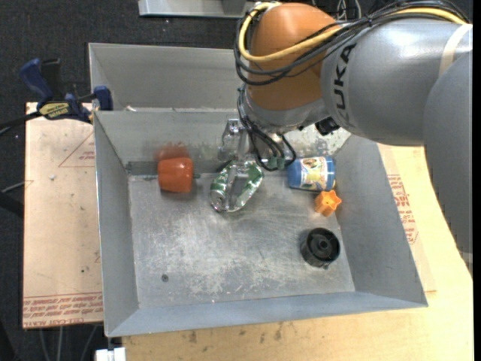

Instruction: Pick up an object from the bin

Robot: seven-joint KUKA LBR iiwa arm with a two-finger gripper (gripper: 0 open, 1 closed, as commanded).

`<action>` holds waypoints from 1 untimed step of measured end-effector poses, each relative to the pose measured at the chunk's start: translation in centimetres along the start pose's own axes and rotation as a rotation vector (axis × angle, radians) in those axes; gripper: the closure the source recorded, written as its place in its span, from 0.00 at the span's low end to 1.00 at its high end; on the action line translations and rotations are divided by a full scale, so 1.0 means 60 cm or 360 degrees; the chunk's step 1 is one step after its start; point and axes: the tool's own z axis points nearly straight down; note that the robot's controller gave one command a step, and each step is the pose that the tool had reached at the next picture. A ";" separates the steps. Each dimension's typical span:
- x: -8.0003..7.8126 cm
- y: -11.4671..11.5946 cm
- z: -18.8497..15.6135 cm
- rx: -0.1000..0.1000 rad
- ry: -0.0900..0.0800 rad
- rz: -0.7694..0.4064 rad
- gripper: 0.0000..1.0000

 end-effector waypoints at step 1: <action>-0.003 -0.001 -0.008 -0.0001 -0.0012 0.0002 0.00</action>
Offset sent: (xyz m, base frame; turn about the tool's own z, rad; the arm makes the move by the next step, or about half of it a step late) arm 0.0169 -0.0298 -0.0630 0.0951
